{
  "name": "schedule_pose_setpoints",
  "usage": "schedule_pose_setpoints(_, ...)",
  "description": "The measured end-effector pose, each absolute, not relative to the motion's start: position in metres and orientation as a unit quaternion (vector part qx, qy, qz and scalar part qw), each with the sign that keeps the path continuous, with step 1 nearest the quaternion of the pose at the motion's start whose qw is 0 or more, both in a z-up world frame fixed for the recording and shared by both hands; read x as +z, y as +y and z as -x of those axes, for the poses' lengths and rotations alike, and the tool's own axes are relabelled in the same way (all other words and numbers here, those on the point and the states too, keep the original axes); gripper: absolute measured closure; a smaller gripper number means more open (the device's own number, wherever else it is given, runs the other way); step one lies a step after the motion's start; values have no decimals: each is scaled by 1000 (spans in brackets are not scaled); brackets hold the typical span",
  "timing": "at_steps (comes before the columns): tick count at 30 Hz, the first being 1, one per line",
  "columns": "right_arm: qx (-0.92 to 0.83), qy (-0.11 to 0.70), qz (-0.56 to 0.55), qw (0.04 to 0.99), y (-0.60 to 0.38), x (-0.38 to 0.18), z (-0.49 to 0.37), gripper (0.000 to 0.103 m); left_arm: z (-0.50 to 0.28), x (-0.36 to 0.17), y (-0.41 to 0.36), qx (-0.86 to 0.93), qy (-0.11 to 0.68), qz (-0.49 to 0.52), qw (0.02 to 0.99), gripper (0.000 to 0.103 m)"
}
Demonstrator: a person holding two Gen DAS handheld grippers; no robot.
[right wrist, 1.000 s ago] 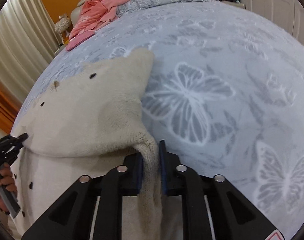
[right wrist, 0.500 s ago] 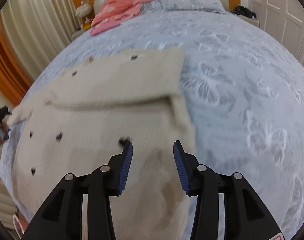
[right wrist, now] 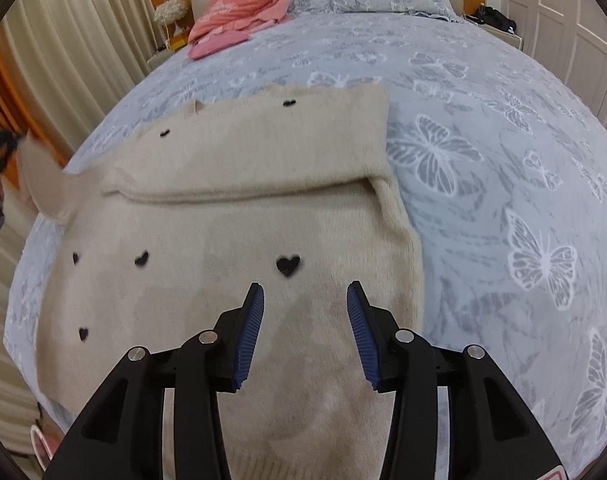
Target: Fold small clothes
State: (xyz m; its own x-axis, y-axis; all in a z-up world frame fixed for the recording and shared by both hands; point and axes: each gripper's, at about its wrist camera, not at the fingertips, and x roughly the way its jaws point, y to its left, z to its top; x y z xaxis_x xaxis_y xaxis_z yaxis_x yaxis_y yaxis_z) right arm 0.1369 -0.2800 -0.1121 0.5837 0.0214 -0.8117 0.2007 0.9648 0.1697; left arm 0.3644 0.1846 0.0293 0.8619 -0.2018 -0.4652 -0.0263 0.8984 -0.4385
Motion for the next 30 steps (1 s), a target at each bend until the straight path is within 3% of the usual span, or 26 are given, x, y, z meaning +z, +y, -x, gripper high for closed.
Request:
schedule_pose_setpoints(4, -54, 440, -134, 886, -284, -107, -139, 53, -323, 31, 47, -194, 291, 179, 920, 91)
schedule_pose_setpoints(5, -56, 439, -137, 886, -287, -107, -140, 53, -313, 10, 10, -213, 319, 168, 908, 88)
schedule_pose_setpoints(7, -58, 441, -145, 884, -296, -110, -142, 52, -303, -31, -33, -202, 370, 154, 894, 65)
schedule_pose_setpoints(10, -62, 443, -151, 881, -309, -112, -142, 50, -277, -88, -65, -183, 426, 148, 874, 63)
schedule_pose_setpoints(15, -31, 441, -147, 885, -316, -109, -162, 45, -250, -112, -32, -147, 426, 196, 871, 42)
schedule_pose_setpoints(19, 21, 426, -159, 890, -306, -101, -210, 38, -273, -100, 18, -101, 407, 251, 873, 38)
schedule_pose_setpoints(24, 61, 421, -159, 891, -276, -100, -292, 38, -311, -99, 68, -41, 391, 292, 872, 37)
schedule_pose_setpoints(30, 75, 456, -189, 866, -245, -116, -384, 33, -341, -127, 119, 16, 394, 378, 838, 36)
